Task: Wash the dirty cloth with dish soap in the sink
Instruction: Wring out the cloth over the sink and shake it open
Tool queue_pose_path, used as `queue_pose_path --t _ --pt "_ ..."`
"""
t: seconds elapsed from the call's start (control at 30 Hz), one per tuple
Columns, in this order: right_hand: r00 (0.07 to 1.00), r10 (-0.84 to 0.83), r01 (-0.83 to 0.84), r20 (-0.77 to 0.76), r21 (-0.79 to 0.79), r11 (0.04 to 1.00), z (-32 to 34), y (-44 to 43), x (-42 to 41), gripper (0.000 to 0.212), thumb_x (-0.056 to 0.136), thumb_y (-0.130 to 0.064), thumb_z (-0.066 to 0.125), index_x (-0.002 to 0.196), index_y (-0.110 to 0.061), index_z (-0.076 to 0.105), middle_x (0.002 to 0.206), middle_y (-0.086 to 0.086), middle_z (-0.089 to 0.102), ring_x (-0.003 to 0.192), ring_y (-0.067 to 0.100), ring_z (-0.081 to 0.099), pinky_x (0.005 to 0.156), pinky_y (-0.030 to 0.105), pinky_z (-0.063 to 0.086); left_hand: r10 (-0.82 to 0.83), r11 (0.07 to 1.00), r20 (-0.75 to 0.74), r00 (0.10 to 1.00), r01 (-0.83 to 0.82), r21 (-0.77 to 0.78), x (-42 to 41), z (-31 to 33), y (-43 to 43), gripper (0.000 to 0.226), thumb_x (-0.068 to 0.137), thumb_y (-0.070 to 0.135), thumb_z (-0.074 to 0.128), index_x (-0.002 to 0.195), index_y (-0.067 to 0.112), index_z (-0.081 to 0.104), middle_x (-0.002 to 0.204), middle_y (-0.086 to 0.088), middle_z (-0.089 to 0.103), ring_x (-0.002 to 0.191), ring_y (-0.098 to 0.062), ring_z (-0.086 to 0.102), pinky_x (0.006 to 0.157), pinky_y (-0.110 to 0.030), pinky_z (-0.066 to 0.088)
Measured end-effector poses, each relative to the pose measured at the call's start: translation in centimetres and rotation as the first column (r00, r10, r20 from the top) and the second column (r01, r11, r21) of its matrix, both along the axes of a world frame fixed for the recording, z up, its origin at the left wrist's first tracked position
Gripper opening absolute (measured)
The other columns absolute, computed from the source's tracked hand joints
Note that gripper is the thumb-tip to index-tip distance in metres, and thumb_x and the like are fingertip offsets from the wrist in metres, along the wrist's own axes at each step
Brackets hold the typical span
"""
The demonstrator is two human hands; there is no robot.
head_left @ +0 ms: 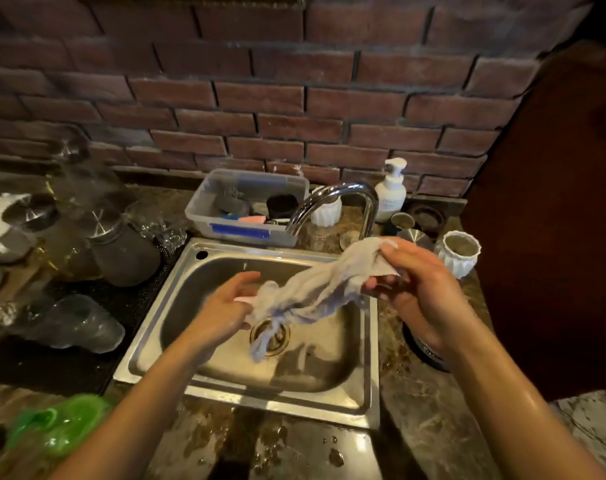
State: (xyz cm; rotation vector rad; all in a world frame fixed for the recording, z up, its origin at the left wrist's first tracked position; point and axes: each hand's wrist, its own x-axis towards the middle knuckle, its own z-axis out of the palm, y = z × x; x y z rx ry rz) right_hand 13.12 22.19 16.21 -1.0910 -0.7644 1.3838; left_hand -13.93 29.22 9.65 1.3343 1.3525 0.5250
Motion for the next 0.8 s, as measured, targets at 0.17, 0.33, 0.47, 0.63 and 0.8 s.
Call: queue_pose_path --t 0.17,0.33,0.47,0.63,0.8 --pt "0.978 0.161 -0.180 0.135 0.138 0.974 7.1 -0.7 -4.4 0.033 0.100 -0.014 0.056 0.071 -0.013 0.072 0.060 0.001 0.062 0.050 0.010 0.053 0.051 0.018 0.048 -0.310 0.939 0.165 0.936 0.274 0.208 3.1 7.6 -5.2 0.069 0.073 0.061 0.072 0.137 0.045 0.052 0.140 0.017 0.059 0.129 -0.003 0.055 0.104 -0.025 0.046" --pt "0.959 -0.074 0.005 0.273 0.243 0.970 12.5 -2.2 -4.9 0.023 0.096 -0.028 0.067 0.080 -0.013 0.075 0.074 0.009 0.067 0.061 0.015 0.062 0.058 0.021 0.051 -0.177 0.937 0.336 0.925 0.054 0.345 6.0 11.5 -9.2 0.020 0.090 0.018 0.073 0.108 0.011 0.072 0.100 -0.006 0.078 0.091 -0.012 0.072 0.084 -0.036 0.059" --pt "0.866 -0.048 -0.014 0.497 0.122 0.992 11.7 -6.5 -4.2 0.057 0.081 -0.065 0.068 0.106 -0.015 0.077 0.109 0.011 0.077 0.106 0.027 0.072 0.099 0.050 0.054 0.033 0.986 0.721 0.692 0.097 -0.137 5.0 14.4 -10.2 0.042 0.090 0.025 0.062 0.127 0.004 0.066 0.122 -0.022 0.071 0.117 -0.037 0.066 0.106 -0.054 0.047" --pt "0.924 0.259 -0.215 0.280 -0.176 0.960 7.5 -11.2 -7.5 0.086 0.072 -0.080 0.048 0.130 -0.018 0.068 0.131 0.010 0.071 0.126 0.027 0.064 0.110 0.044 0.048 0.018 0.921 0.788 0.615 0.296 -0.253 2.2 15.9 -11.6 0.047 0.086 0.040 0.063 0.104 0.001 0.078 0.106 -0.022 0.074 0.097 -0.033 0.072 0.091 -0.045 0.055" --pt "0.986 0.163 -0.166 -0.040 -0.067 0.984 4.7 -13.8 -10.5 0.087 0.065 -0.053 0.090 0.134 -0.008 0.063 0.136 0.023 0.065 0.125 0.036 0.063 0.109 0.050 0.049 -0.112 0.864 0.834 0.541 0.467 -0.187 -1.2 16.2 -13.1 0.076 0.036 0.024 0.104 0.105 0.005 0.078 0.096 -0.019 0.078 0.082 -0.032 0.077 0.058 -0.037 0.062"
